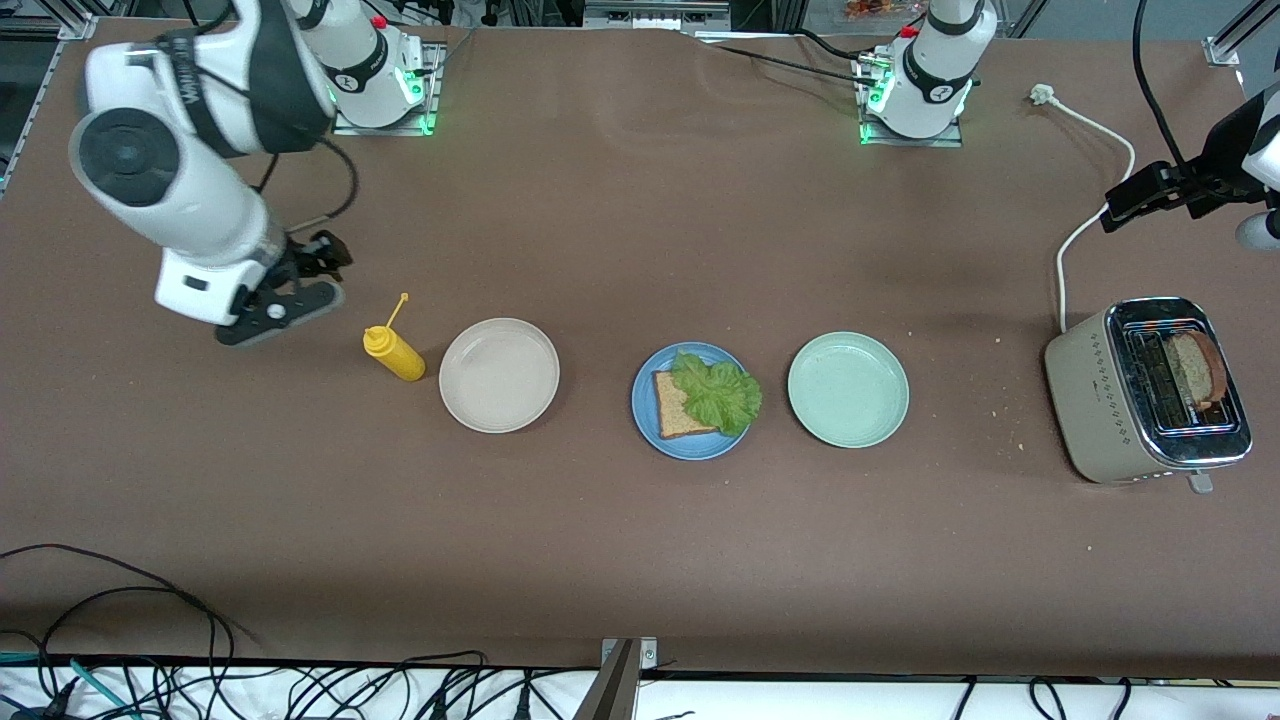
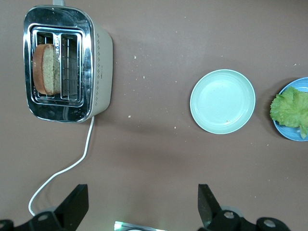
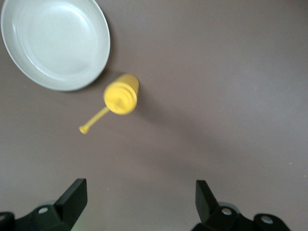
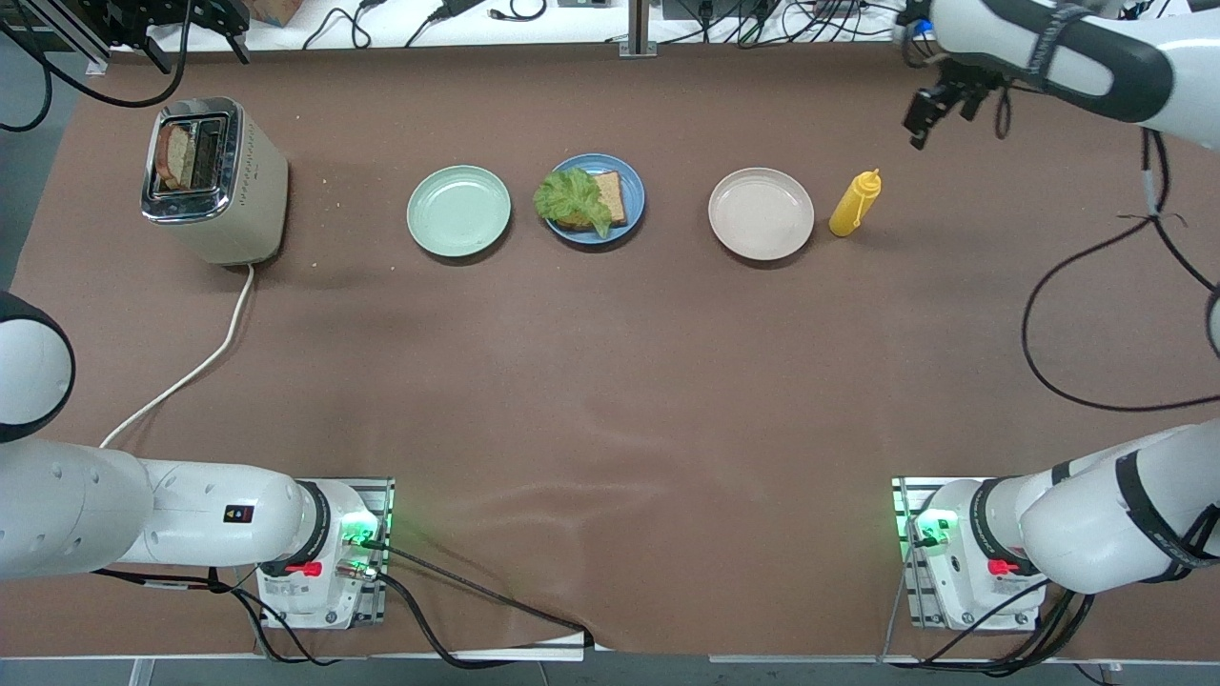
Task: Make sandwich in blue plate with both arms
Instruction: 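Release the lettuce and move the right gripper back toward the mustard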
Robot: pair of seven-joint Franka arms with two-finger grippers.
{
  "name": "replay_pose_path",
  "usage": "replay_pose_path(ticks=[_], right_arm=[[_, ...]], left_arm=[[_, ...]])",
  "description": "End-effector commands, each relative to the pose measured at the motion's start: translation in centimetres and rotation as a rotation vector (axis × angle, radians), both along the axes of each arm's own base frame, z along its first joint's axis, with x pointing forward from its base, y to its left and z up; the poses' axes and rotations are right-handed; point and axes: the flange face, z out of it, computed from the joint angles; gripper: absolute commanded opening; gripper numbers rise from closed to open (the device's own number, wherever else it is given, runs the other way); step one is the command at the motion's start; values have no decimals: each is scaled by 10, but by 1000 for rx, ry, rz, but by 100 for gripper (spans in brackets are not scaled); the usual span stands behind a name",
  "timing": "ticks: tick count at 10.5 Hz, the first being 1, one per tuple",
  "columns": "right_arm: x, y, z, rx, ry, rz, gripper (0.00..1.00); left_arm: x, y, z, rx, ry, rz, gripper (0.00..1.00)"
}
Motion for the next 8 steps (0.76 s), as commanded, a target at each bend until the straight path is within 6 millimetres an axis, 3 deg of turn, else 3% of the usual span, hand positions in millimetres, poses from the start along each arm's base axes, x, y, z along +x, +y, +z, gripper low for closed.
replay_pose_path(ticks=[1, 3, 5, 8], right_arm=[[-6, -64, -50, 151, 18, 119, 100], [2, -82, -85, 272, 15, 226, 100], [11, -116, -127, 411, 2, 295, 100], [14, -147, -177, 654, -104, 422, 100]], left_arm=[[1, 0, 6, -19, 4, 7, 100], [1, -1, 6, -19, 4, 6, 100], [1, 0, 6, -19, 4, 7, 100], [1, 0, 6, -19, 4, 7, 100]])
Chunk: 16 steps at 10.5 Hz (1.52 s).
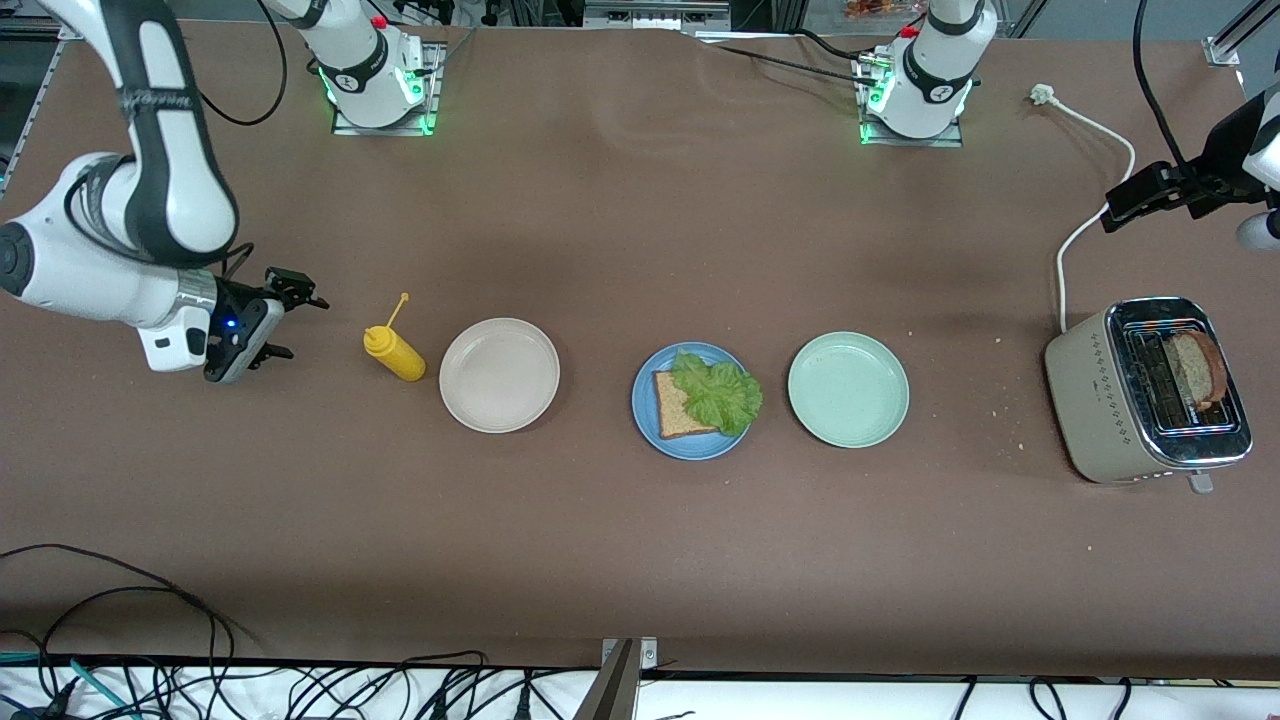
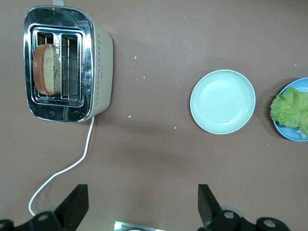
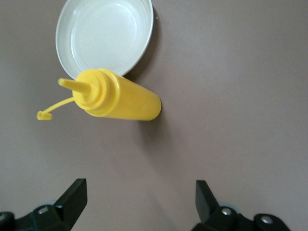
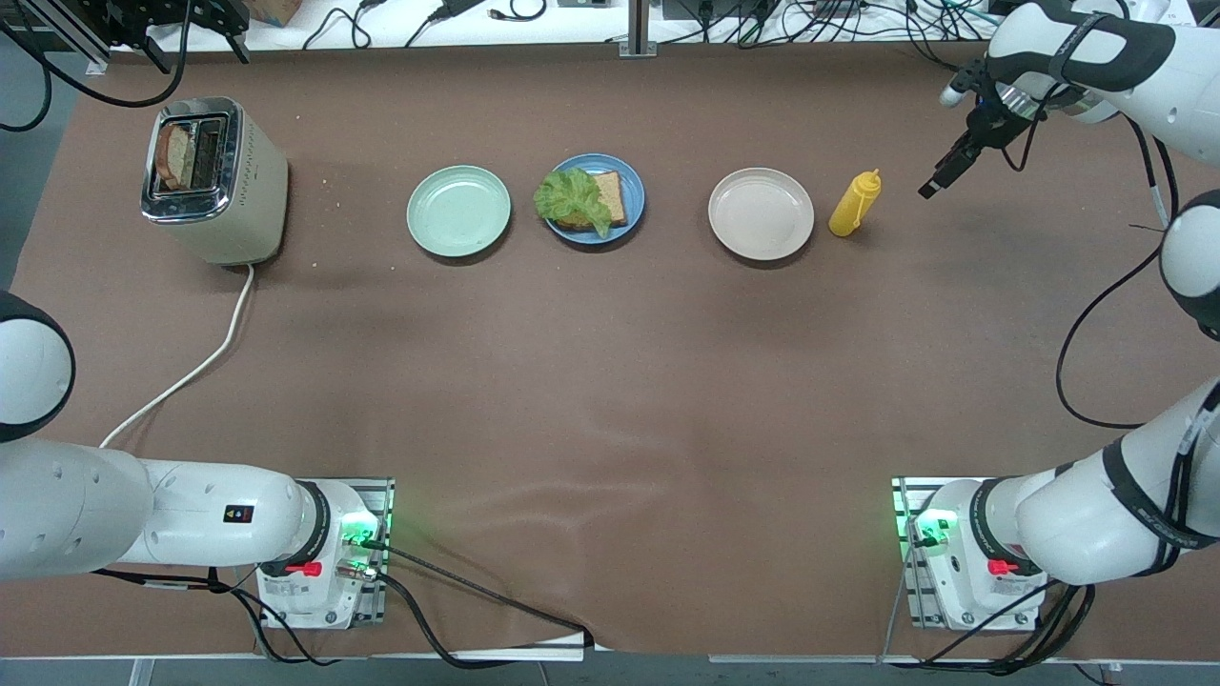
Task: Make sandwich in blue plate with both arms
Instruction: 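Grasp the yellow mustard bottle with the right gripper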
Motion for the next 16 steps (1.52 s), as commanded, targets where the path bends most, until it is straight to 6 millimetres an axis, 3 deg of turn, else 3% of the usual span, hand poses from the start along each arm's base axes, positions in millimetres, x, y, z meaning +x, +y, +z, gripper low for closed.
replay_pose_path(ticks=[1, 5, 9, 14, 16], right_arm=[[4, -25, -41, 198, -111, 108, 100], [0, -21, -84, 492, -271, 286, 100], [0, -18, -139, 703, -280, 348, 100], [2, -12, -137, 795, -347, 414, 100], [5, 0, -136, 839, -391, 419, 100]], left_arm=[[1, -1, 6, -19, 3, 7, 100], [1, 0, 5, -19, 4, 8, 100], [1, -1, 5, -19, 4, 7, 100], [1, 0, 5, -19, 4, 8, 100], [1, 0, 5, -19, 4, 8, 100]])
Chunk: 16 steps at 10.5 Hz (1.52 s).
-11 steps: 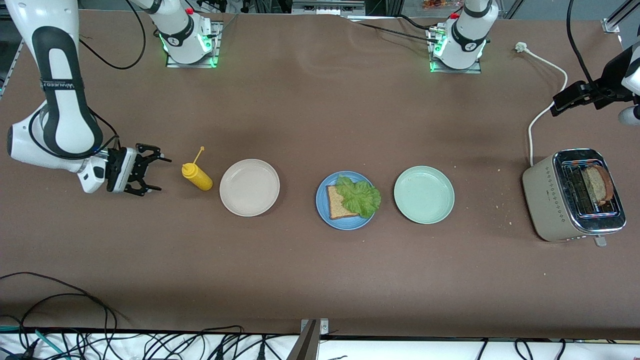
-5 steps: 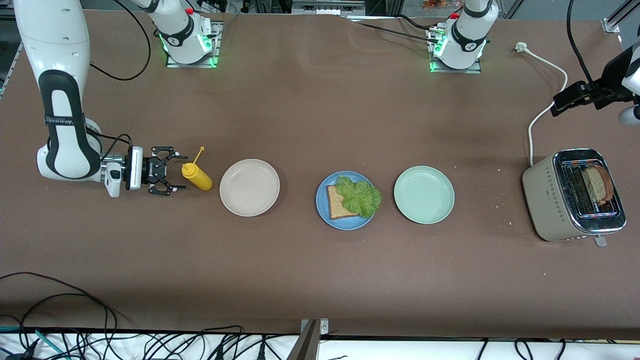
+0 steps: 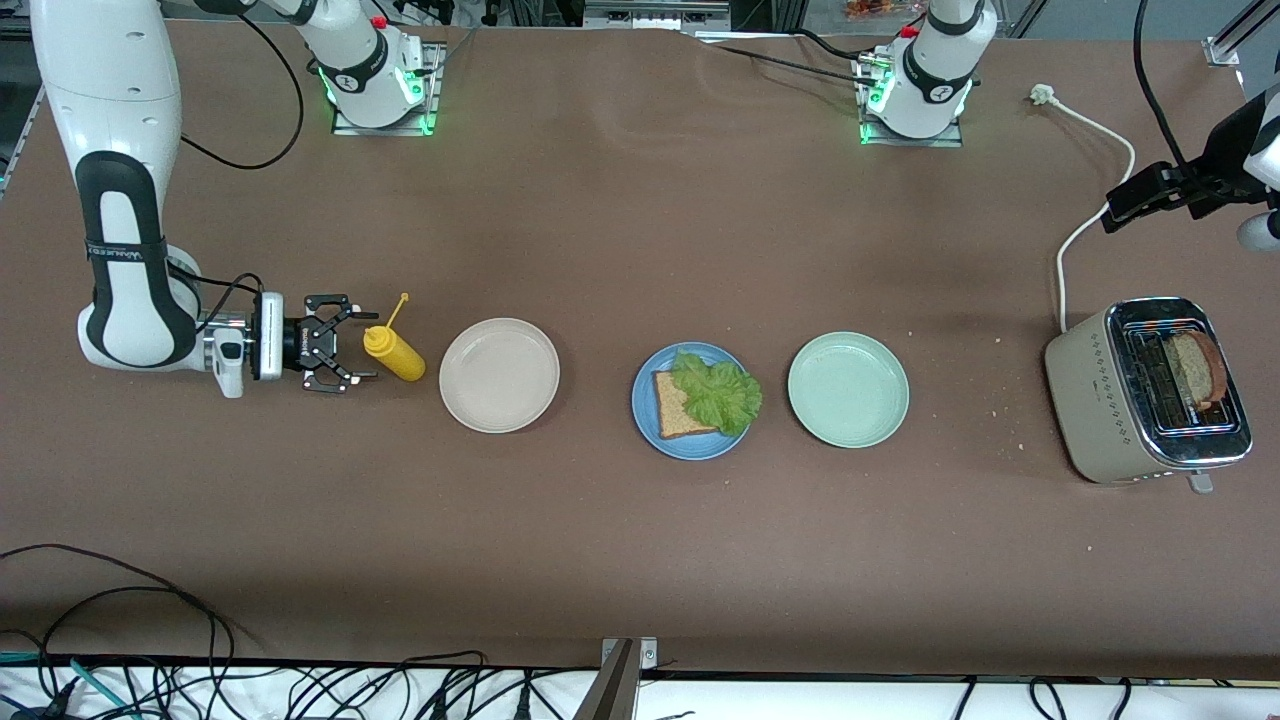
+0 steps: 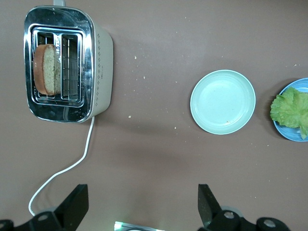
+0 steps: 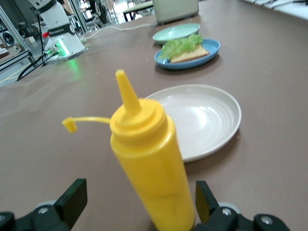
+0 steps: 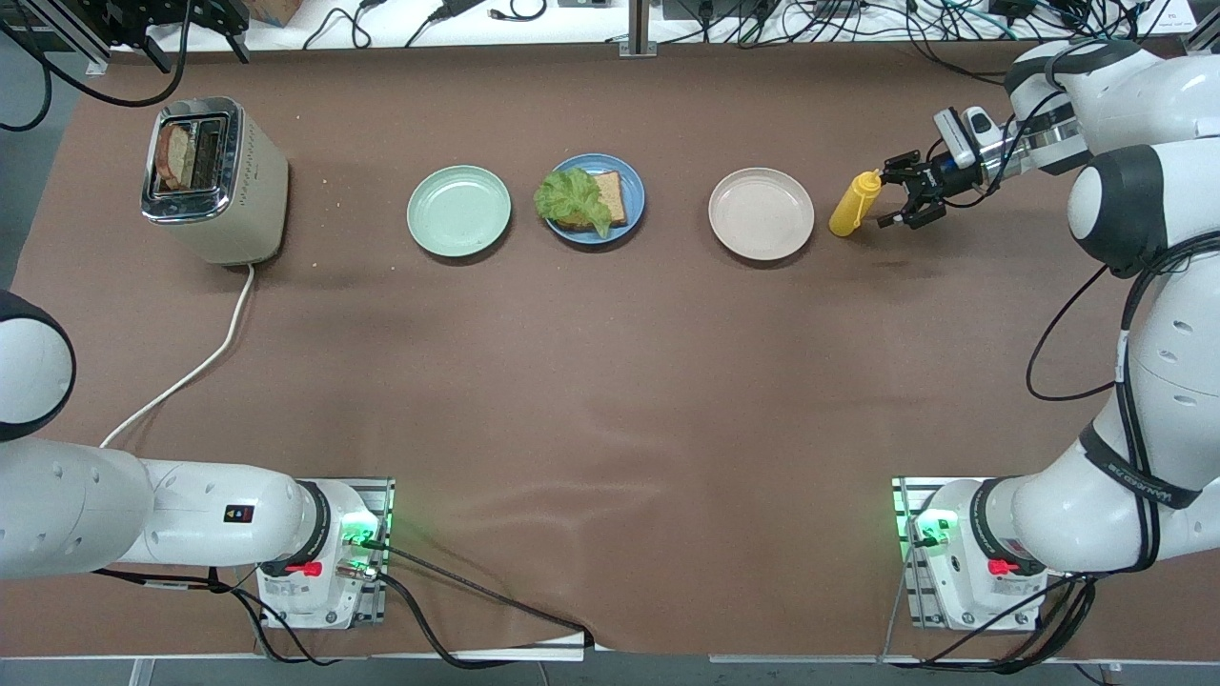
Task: Make sandwich in blue plate with both arms
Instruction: 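Grasp the yellow mustard bottle with the right gripper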
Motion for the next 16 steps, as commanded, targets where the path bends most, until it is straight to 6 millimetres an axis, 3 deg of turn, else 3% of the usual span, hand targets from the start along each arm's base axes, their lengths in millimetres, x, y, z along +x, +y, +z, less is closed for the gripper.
replay_pose_path(ticks=[1, 3, 4, 5, 6, 9, 12, 14, 16], right_arm=[[5, 14, -5, 94, -61, -5, 100], [4, 14, -10, 95, -52, -6, 97], [4, 15, -10, 93, -40, -10, 79], [4, 15, -10, 92, -38, -10, 52], [4, 16, -10, 91, -34, -10, 38], [23, 23, 9, 55, 7, -17, 33], [68, 42, 65, -158, 114, 33, 33], [99, 74, 110, -343, 156, 28, 34], [124, 139, 165, -595, 132, 9, 34]], left_arm=[[1, 0, 5, -19, 4, 7, 100], [1, 0, 5, -19, 4, 7, 100], [1, 0, 5, -19, 4, 7, 100], [1, 0, 5, -19, 4, 7, 100], [1, 0, 5, -19, 4, 7, 100], [1, 0, 5, -19, 4, 7, 100], [1, 1, 5, -19, 4, 9, 100], [1, 1, 5, -19, 4, 9, 100], [1, 1, 5, -19, 4, 10, 100]])
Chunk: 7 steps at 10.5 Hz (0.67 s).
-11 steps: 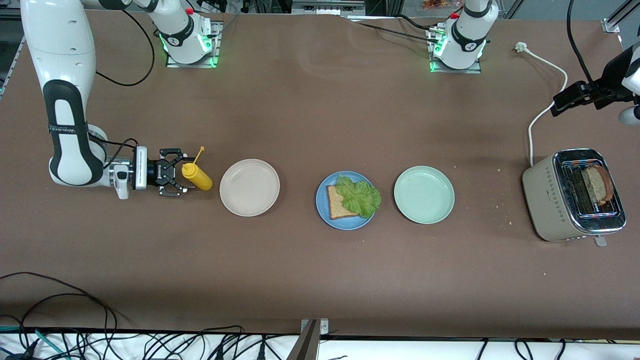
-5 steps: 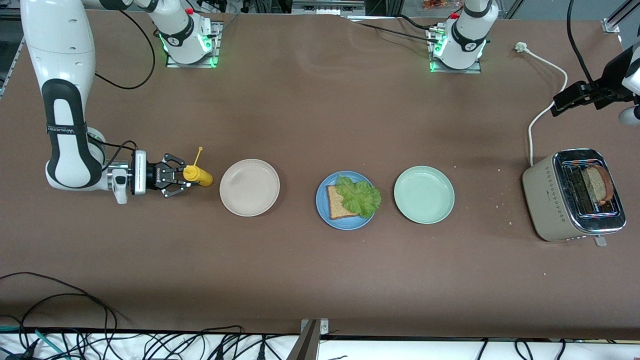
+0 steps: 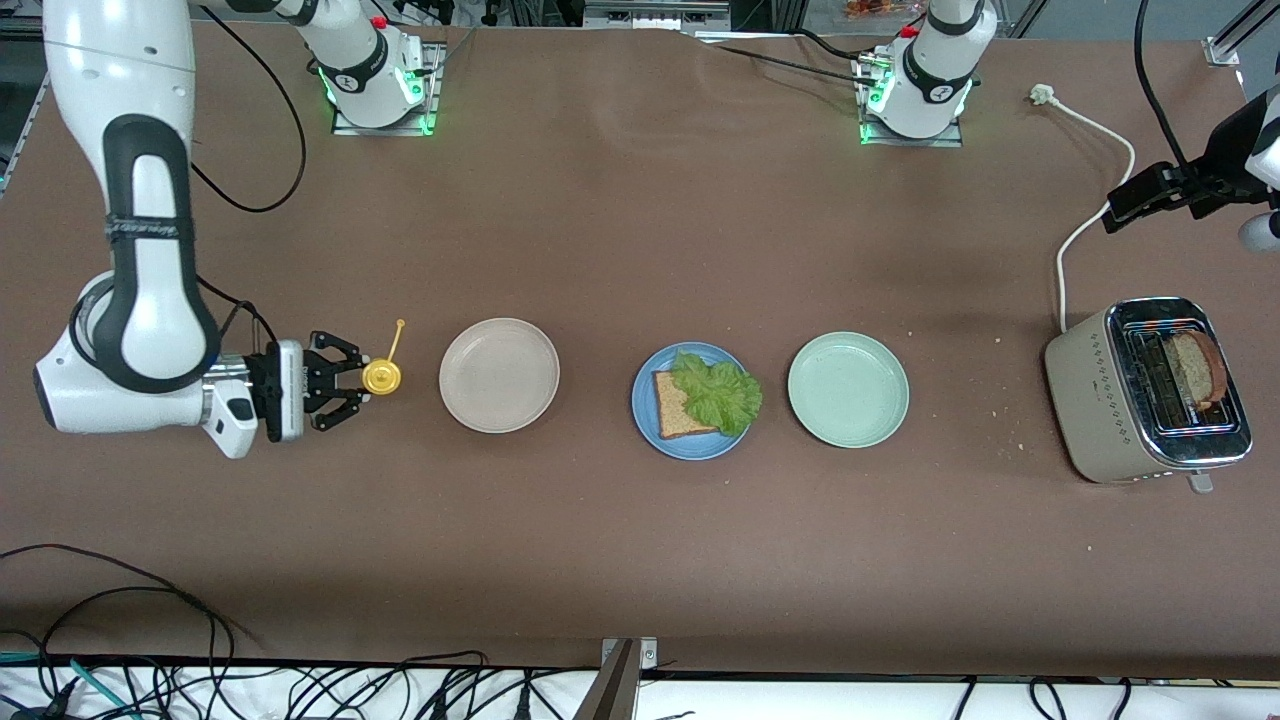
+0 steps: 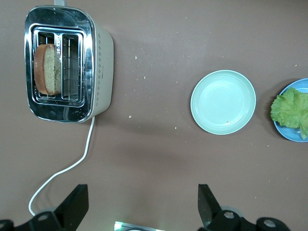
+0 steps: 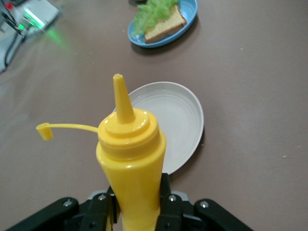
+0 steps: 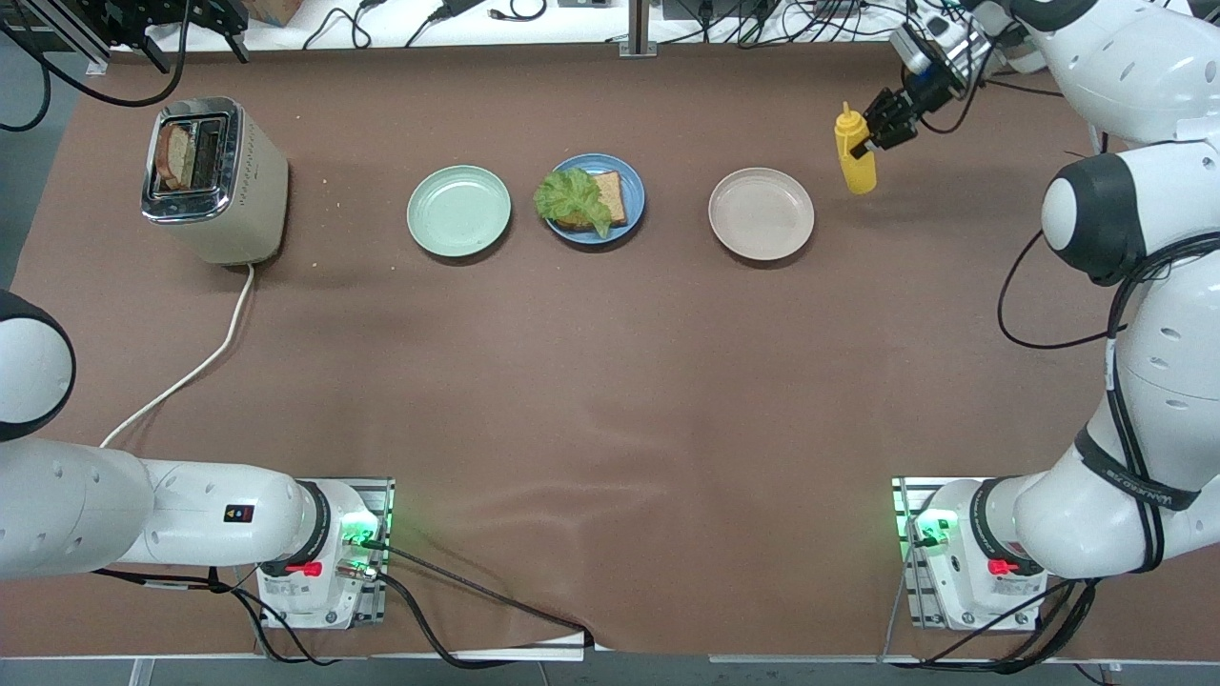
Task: Make sandwich in blue plate with both arms
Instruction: 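Lift the mustard bottle with the right gripper toward the blue plate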
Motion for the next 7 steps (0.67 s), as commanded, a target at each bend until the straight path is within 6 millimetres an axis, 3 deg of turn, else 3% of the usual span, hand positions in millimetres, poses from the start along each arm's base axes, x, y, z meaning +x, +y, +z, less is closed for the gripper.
replay_pose_path(ticks=[1, 3, 5, 7], right_arm=[[28, 93, 64, -321, -71, 20, 34], [16, 165, 76, -441, -138, 48, 35], [-3, 244, 100, -663, -227, 53, 35], [-31, 313, 95, -787, -332, 47, 36]], left_arm=[[0, 4, 5, -19, 4, 13, 100], [3, 16, 0, -21, 13, 28, 100], [3, 16, 1, -21, 12, 30, 100], [3, 17, 0, -21, 12, 30, 100]])
